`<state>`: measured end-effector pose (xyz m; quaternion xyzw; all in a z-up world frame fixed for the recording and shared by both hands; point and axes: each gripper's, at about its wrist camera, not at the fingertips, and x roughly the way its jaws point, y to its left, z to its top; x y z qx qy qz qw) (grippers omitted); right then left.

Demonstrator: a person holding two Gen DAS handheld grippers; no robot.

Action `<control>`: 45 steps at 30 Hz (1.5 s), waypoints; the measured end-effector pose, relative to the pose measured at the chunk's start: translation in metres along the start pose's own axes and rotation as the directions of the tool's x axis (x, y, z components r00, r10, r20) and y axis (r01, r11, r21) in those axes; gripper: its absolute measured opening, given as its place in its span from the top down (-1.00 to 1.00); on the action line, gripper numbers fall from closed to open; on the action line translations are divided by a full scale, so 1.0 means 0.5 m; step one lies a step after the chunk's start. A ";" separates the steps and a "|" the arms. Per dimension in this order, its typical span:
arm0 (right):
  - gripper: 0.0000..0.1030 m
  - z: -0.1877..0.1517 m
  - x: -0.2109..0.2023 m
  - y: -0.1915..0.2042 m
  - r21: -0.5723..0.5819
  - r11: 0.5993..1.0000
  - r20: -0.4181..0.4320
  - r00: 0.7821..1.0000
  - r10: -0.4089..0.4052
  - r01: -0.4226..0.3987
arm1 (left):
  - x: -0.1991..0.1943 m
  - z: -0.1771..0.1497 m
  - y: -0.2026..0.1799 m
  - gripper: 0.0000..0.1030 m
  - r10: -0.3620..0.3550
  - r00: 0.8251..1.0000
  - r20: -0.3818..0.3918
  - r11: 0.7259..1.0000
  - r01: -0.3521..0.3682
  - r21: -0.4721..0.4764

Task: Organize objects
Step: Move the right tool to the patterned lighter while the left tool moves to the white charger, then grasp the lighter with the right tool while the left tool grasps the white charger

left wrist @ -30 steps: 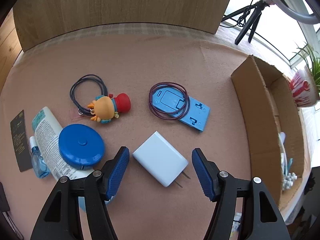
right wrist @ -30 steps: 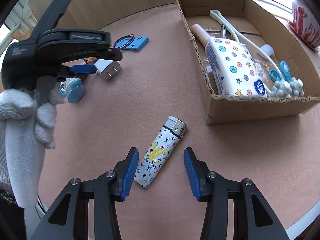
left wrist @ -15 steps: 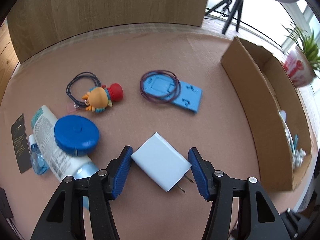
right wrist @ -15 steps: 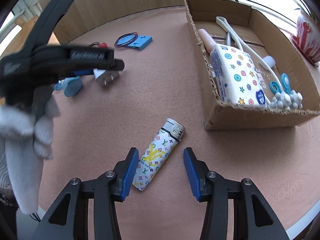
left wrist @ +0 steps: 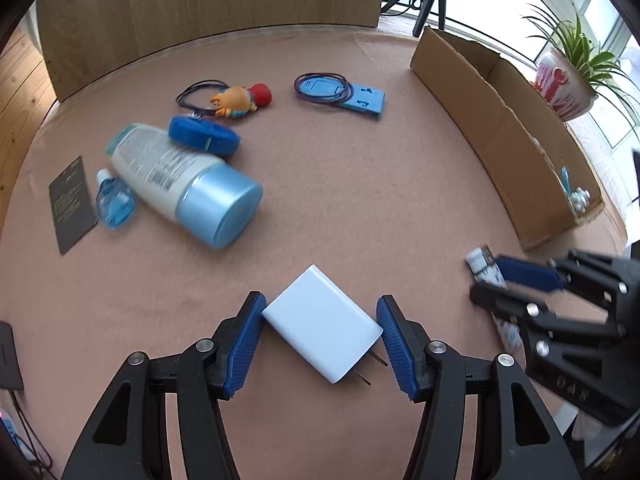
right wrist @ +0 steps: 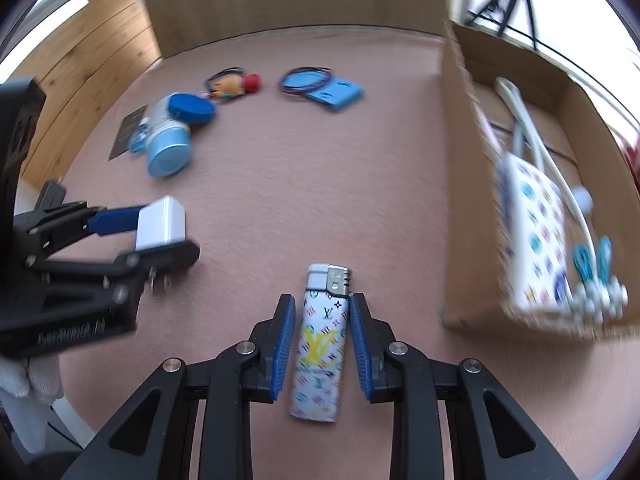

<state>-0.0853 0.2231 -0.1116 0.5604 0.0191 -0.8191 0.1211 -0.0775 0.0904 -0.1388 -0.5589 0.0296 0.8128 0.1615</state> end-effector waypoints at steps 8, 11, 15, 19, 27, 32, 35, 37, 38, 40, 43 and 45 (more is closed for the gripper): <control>0.38 -0.006 -0.006 0.014 -0.038 0.999 -0.019 1.000 -0.025 0.024 | -0.024 -0.037 0.003 -0.21 0.027 1.000 -0.004 0.998 -0.027 -0.050; 0.38 -0.020 -0.011 0.012 -0.018 1.000 -0.026 0.999 -0.024 0.023 | -0.028 -0.043 0.011 -0.21 0.026 1.000 -0.009 0.996 -0.027 -0.090; 0.38 -0.036 -0.019 0.012 -0.011 0.999 -0.026 0.999 -0.046 0.046 | -0.032 -0.048 0.023 -0.27 0.020 1.000 -0.012 0.990 -0.022 -0.142; 0.38 -0.038 -0.019 0.020 -0.019 0.998 -0.027 0.997 -0.066 0.066 | -0.039 -0.052 0.032 -0.33 0.023 1.000 -0.012 0.981 -0.025 -0.194; 0.38 -0.039 -0.020 0.029 -0.032 0.997 -0.025 0.997 -0.071 0.071 | -0.055 -0.050 0.045 -0.42 0.091 0.996 0.008 0.966 -0.086 -0.243; 0.38 -0.039 -0.019 0.029 -0.022 0.997 -0.028 0.997 -0.070 0.070 | -0.036 -0.051 0.050 -0.43 0.038 0.999 -0.027 0.961 -0.044 -0.272; 0.38 -0.038 -0.017 0.030 -0.026 0.997 -0.025 0.997 -0.071 0.071 | -0.026 -0.053 0.038 -0.21 0.048 0.998 -0.029 0.967 -0.054 -0.249; 0.40 -0.038 -0.017 0.029 -0.025 0.997 -0.022 0.997 -0.071 0.071 | -0.028 -0.055 0.032 0.03 0.056 0.998 -0.012 0.969 -0.057 -0.241; 0.45 -0.039 -0.016 0.028 -0.021 0.997 -0.019 0.997 -0.072 0.072 | -0.029 -0.057 0.031 0.05 0.050 0.999 -0.010 0.969 -0.051 -0.240; 0.56 -0.040 -0.016 0.023 -0.009 0.997 -0.014 0.997 -0.071 0.070 | -0.032 -0.061 0.031 0.08 0.048 0.999 -0.002 0.972 -0.047 -0.229; 0.59 -0.042 -0.019 0.014 0.009 0.998 -0.010 0.998 -0.054 0.054 | -0.027 -0.061 0.035 0.15 0.033 0.999 0.004 0.972 -0.032 -0.232; 0.59 -0.043 -0.021 0.011 0.021 0.999 -0.008 0.999 -0.043 0.043 | -0.032 -0.064 0.040 0.17 0.019 1.000 0.002 0.971 -0.018 -0.239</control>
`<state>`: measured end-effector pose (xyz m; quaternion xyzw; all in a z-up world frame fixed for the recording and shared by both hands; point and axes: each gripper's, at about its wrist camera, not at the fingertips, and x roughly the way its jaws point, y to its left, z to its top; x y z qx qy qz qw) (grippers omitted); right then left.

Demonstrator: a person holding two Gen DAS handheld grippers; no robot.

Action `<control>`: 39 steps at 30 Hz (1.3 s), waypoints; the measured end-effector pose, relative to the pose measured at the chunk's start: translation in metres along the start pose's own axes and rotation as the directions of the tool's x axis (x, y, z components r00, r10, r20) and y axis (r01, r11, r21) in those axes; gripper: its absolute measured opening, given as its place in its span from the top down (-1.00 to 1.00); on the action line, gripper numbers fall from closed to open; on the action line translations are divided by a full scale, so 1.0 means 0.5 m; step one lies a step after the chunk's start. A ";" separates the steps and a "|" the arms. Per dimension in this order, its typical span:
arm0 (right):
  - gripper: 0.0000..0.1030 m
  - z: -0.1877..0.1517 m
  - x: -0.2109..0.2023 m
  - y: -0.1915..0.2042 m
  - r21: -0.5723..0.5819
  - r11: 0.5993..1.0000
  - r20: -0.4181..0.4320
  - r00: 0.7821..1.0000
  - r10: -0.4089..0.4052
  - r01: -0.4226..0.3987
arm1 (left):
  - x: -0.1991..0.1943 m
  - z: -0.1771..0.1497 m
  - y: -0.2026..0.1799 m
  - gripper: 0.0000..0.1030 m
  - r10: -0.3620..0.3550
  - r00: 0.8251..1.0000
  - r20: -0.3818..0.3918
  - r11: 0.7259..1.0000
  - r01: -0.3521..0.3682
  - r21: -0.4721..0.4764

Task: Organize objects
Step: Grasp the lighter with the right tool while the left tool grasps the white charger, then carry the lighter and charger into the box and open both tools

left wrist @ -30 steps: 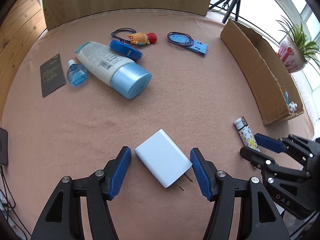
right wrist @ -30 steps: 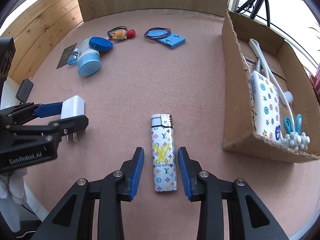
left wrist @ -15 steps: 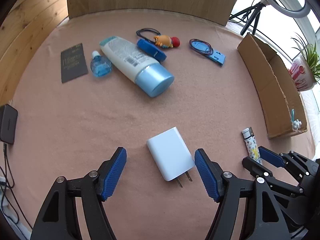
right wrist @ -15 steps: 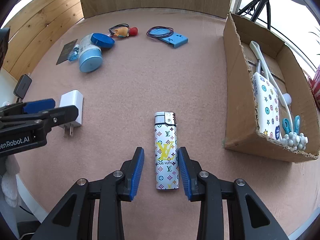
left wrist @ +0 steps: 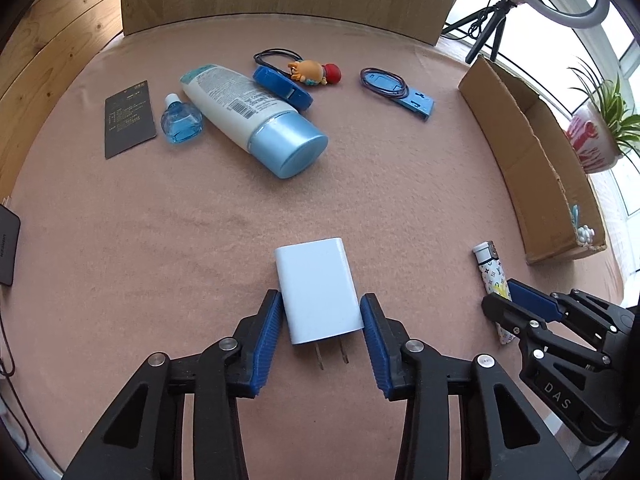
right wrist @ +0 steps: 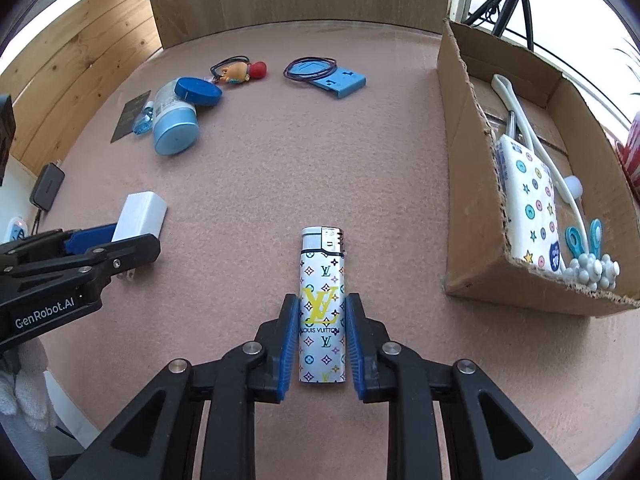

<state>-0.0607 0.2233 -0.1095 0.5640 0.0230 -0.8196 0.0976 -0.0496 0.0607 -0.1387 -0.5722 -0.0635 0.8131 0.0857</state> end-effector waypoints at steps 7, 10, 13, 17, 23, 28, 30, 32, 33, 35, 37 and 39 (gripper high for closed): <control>0.60 0.000 -0.022 -0.009 0.045 0.998 0.029 0.998 0.049 -0.050 | -0.027 0.007 0.005 0.24 -0.040 0.999 0.013 0.999 0.041 -0.022; 0.60 0.005 -0.044 -0.015 0.057 0.996 0.058 0.996 0.071 -0.074 | -0.042 0.017 -0.004 0.24 -0.056 0.998 0.028 0.998 0.056 -0.017; 0.60 0.010 -0.066 -0.028 0.076 0.993 0.085 0.993 0.079 -0.085 | -0.050 0.031 -0.012 0.24 -0.069 0.997 0.040 0.997 0.070 -0.017; 0.60 0.018 -0.097 -0.056 0.110 0.988 0.124 0.988 0.090 -0.103 | -0.062 0.048 -0.030 0.24 -0.085 0.995 0.056 0.996 0.085 -0.003; 0.60 0.027 -0.144 -0.115 0.169 0.979 0.180 0.980 0.079 -0.110 | -0.065 0.084 -0.066 0.24 -0.121 0.990 0.073 0.993 0.120 0.015; 0.60 0.032 -0.181 -0.176 0.208 0.975 0.221 0.975 0.030 -0.077 | -0.068 0.128 -0.124 0.24 -0.161 0.982 0.099 0.986 0.156 0.060; 0.60 0.033 -0.192 -0.202 0.224 0.973 0.231 0.973 0.006 -0.059 | -0.069 0.149 -0.155 0.24 -0.179 0.977 0.113 0.982 0.170 0.081; 0.60 0.038 -0.201 -0.231 0.237 0.971 0.241 0.970 -0.023 -0.036 | -0.068 0.168 -0.186 0.24 -0.193 0.973 0.123 0.978 0.182 0.100; 0.60 0.039 -0.205 -0.243 0.243 0.970 0.246 0.969 -0.035 -0.027 | -0.066 0.181 -0.207 0.24 -0.203 0.971 0.128 0.975 0.189 0.113; 0.60 0.041 -0.209 -0.268 0.258 0.966 0.250 0.967 -0.056 -0.011 | -0.062 0.196 -0.236 0.24 -0.211 0.969 0.129 0.972 0.195 0.131; 0.60 0.044 -0.210 -0.295 0.276 0.961 0.252 0.965 -0.071 -0.001 | -0.054 0.214 -0.272 0.24 -0.219 0.967 0.131 0.968 0.198 0.153; 0.60 0.046 -0.208 -0.320 0.293 0.956 0.250 0.965 -0.080 0.004 | -0.041 0.234 -0.309 0.24 -0.231 0.965 0.124 0.963 0.208 0.173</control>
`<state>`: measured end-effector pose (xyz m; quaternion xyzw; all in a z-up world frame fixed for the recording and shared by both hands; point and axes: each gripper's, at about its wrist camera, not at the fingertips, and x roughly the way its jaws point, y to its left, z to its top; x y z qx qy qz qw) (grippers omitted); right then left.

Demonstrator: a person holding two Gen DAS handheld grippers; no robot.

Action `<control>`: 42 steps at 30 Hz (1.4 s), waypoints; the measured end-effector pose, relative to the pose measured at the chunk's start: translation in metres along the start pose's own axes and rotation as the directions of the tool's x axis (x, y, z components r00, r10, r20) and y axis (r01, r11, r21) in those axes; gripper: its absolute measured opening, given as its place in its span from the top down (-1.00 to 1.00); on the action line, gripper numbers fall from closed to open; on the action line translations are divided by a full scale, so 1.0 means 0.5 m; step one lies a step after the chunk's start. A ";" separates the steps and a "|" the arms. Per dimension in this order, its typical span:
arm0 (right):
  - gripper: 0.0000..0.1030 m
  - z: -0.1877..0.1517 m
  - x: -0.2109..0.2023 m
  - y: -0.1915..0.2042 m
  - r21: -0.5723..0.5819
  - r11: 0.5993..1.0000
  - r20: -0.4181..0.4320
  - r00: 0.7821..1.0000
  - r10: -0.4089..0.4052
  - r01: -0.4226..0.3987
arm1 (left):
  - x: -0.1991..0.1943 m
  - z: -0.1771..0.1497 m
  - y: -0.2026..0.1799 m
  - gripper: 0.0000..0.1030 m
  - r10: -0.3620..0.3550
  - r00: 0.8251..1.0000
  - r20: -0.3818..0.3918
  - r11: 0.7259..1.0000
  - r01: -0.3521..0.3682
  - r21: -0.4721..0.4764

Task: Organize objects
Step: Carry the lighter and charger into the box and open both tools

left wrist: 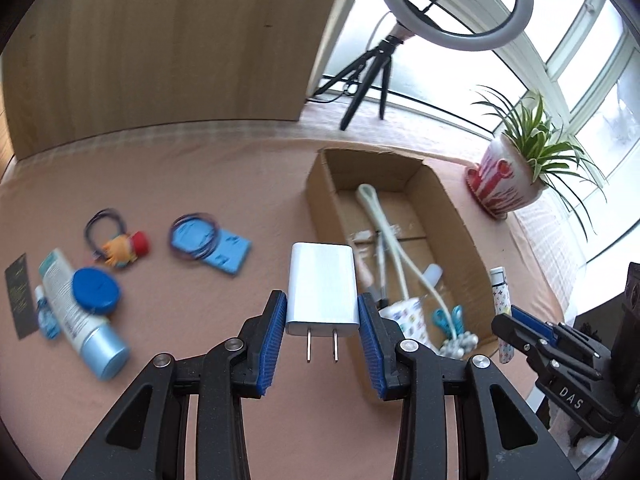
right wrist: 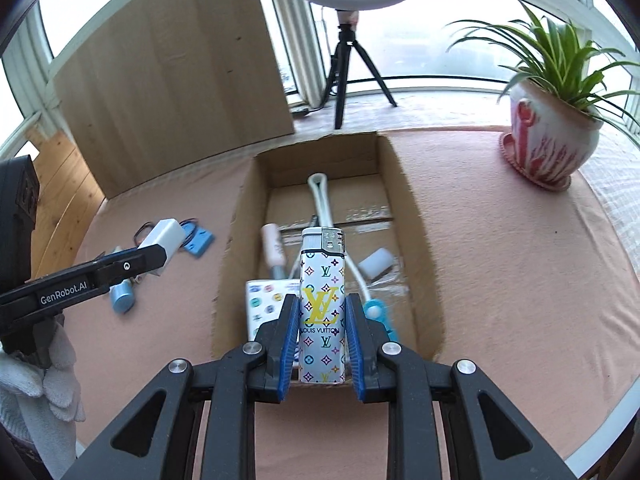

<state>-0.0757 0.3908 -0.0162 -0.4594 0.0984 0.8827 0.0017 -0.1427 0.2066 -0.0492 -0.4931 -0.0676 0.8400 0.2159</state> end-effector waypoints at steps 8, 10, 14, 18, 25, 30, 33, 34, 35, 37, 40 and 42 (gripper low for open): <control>0.60 0.015 0.039 -0.046 0.028 1.000 -0.015 1.000 -0.007 0.008 | 0.108 0.053 -0.079 0.24 0.002 0.999 -0.039 0.999 0.000 0.049; 0.60 0.017 0.049 -0.047 0.025 1.000 -0.023 1.000 -0.007 0.008 | 0.133 0.060 -0.090 0.24 0.011 0.999 -0.046 0.998 -0.009 0.054; 0.60 0.017 0.068 -0.049 0.016 1.000 -0.038 0.999 -0.008 0.009 | 0.159 0.069 -0.104 0.24 0.020 0.999 -0.044 0.998 -0.018 0.060; 0.59 0.017 0.078 -0.050 0.014 1.000 -0.045 0.999 -0.011 0.012 | 0.169 0.066 -0.119 0.24 0.035 0.999 -0.040 0.996 -0.031 0.089; 0.59 0.014 0.087 -0.053 0.018 1.000 -0.053 0.998 -0.018 0.019 | 0.182 0.068 -0.122 0.23 0.021 0.998 -0.056 0.997 -0.016 0.078; 0.47 0.013 0.085 -0.051 0.016 1.000 -0.054 0.998 -0.018 0.018 | 0.171 0.069 -0.120 -0.03 0.007 0.999 -0.052 0.997 -0.004 0.074; 0.27 0.012 0.077 -0.049 0.017 1.000 -0.037 0.999 -0.020 0.021 | 0.156 0.068 -0.117 -0.03 0.012 0.999 -0.042 0.997 -0.009 0.080; 0.27 0.011 0.075 -0.048 0.020 1.000 -0.038 0.999 -0.017 0.018 | 0.152 0.068 -0.115 -0.03 0.013 0.999 -0.041 0.997 -0.010 0.077; 0.27 0.011 0.073 -0.047 0.024 1.000 -0.038 0.999 -0.011 0.012 | 0.147 0.068 -0.107 -0.03 0.018 0.999 -0.039 0.998 -0.015 0.069; 0.27 0.009 0.070 -0.044 0.029 1.000 -0.035 0.999 -0.004 0.005 | 0.138 0.068 -0.092 -0.03 0.021 0.999 -0.040 0.998 -0.019 0.053; 0.27 0.009 0.065 -0.035 0.031 0.999 -0.030 0.999 0.012 -0.011 | 0.116 0.064 -0.059 -0.03 0.045 0.998 -0.035 0.998 -0.044 0.041; 0.27 0.011 0.064 -0.023 0.023 0.999 -0.031 0.999 0.024 -0.023 | 0.099 0.063 -0.027 -0.03 0.075 0.997 -0.026 0.997 -0.074 0.032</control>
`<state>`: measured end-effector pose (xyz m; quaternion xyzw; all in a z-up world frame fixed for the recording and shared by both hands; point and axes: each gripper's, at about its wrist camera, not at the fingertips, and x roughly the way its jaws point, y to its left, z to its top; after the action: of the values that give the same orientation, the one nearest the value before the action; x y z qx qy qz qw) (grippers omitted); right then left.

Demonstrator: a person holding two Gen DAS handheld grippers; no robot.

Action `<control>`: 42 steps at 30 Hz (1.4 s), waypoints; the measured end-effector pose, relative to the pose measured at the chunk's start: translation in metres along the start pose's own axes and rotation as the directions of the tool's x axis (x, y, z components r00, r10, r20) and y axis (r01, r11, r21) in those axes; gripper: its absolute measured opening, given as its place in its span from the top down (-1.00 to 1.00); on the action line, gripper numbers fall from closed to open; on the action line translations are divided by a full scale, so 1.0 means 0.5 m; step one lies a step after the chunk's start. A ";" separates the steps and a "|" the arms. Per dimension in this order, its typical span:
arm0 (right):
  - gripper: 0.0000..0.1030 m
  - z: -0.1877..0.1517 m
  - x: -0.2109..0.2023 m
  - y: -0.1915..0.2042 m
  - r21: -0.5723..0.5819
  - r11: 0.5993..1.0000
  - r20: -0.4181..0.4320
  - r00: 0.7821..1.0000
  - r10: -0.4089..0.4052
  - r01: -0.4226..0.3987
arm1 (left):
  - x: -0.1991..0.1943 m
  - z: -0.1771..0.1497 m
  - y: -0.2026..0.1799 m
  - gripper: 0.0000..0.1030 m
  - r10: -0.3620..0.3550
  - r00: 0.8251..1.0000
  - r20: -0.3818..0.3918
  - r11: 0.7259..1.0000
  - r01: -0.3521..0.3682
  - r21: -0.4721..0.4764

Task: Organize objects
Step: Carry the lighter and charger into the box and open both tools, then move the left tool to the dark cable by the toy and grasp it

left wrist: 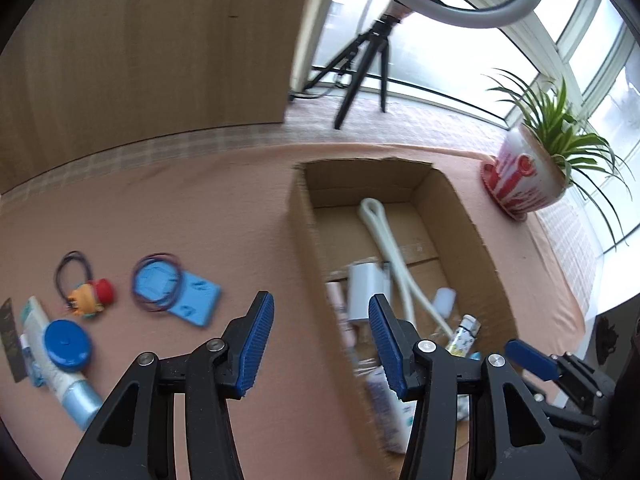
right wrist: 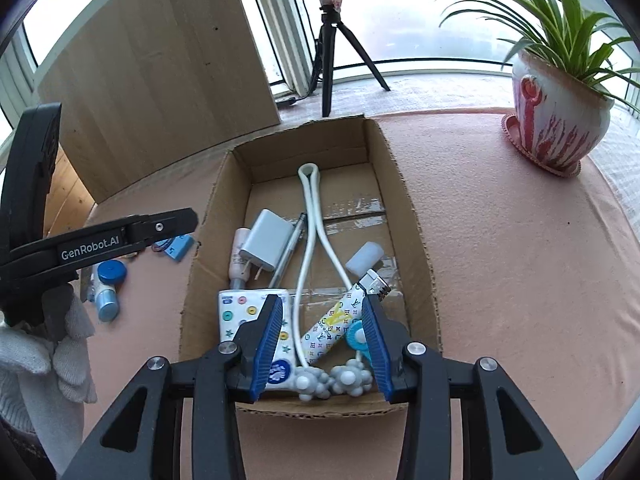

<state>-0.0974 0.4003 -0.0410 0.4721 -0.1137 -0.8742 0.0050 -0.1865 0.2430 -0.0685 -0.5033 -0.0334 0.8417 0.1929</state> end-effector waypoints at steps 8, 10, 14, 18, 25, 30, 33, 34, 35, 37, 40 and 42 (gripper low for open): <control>0.26 -0.002 0.010 0.062 -0.007 0.996 -0.022 0.996 0.084 -0.084 | -0.023 -0.003 0.191 -0.04 0.098 0.994 -0.043 0.987 -0.102 -0.123; 0.26 -0.005 0.013 0.076 -0.007 0.995 -0.031 0.994 0.103 -0.103 | -0.022 0.001 0.239 -0.04 0.123 0.991 -0.060 0.980 -0.130 -0.150; 0.26 -0.014 0.017 0.103 -0.016 0.993 -0.042 0.992 0.118 -0.119 | -0.016 0.019 0.328 -0.04 0.149 0.984 -0.093 0.966 -0.165 -0.199; 0.26 -0.024 0.021 0.108 -0.008 0.992 -0.054 0.991 0.123 -0.124 | -0.007 0.040 0.408 -0.04 0.162 0.979 -0.121 0.946 -0.189 -0.263; 0.26 -0.034 0.022 0.088 0.015 0.993 -0.064 0.991 0.114 -0.114 | 0.036 0.066 0.477 -0.25 0.178 0.971 -0.162 0.924 -0.221 -0.312; 0.26 -0.035 0.018 0.077 0.023 0.994 -0.063 0.992 0.108 -0.107 | 0.072 0.050 0.465 -0.22 0.119 0.973 -0.199 0.944 -0.173 -0.282; 0.26 -0.033 0.017 0.072 0.026 0.995 -0.063 0.993 0.099 -0.098 | 0.071 0.036 0.429 0.21 0.097 0.979 -0.177 0.963 -0.138 -0.231; 0.26 -0.031 0.017 0.071 0.027 0.995 -0.062 0.993 0.096 -0.095 | 0.070 0.033 0.426 0.34 0.075 0.982 -0.174 0.963 -0.117 -0.241; 0.26 -0.031 0.017 0.071 0.027 0.995 -0.061 0.994 0.096 -0.094 | 0.067 0.031 0.425 0.35 0.067 0.983 -0.172 0.964 -0.108 -0.244; 0.26 -0.030 0.016 0.075 0.025 0.995 -0.059 0.993 0.099 -0.097 | 0.060 0.021 0.412 0.43 0.053 0.984 -0.169 0.971 -0.090 -0.222; 0.26 -0.028 0.012 0.088 0.014 0.994 -0.054 0.993 0.105 -0.105 | 0.048 -0.006 0.388 0.65 -0.033 0.984 -0.176 0.975 -0.007 -0.220; 0.26 -0.027 0.013 0.096 0.009 0.994 -0.054 0.992 0.112 -0.112 | 0.047 -0.031 0.362 0.66 -0.045 0.981 -0.187 0.981 0.009 -0.192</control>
<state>-0.0946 0.3501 -0.0434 0.4886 -0.1423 -0.8590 0.0556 -0.2359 0.0822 -0.1410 -0.5971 -0.1018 0.7799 0.1576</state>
